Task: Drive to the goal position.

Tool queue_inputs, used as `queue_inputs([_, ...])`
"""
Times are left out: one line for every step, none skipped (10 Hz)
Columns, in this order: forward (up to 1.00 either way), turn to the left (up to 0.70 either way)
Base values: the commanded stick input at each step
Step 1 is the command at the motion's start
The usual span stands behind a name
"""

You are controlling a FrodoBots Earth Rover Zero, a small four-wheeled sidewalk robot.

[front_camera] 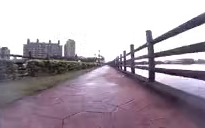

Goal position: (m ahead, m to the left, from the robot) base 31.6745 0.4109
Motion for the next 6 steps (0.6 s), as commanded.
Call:
queue_inputs([1.0,-0.01])
queue_inputs([1.0,-0.01])
queue_inputs([1.0,-0.06])
queue_inputs([1.0,-0.12])
queue_inputs([1.0,-0.22])
queue_inputs([1.0,-0.06])
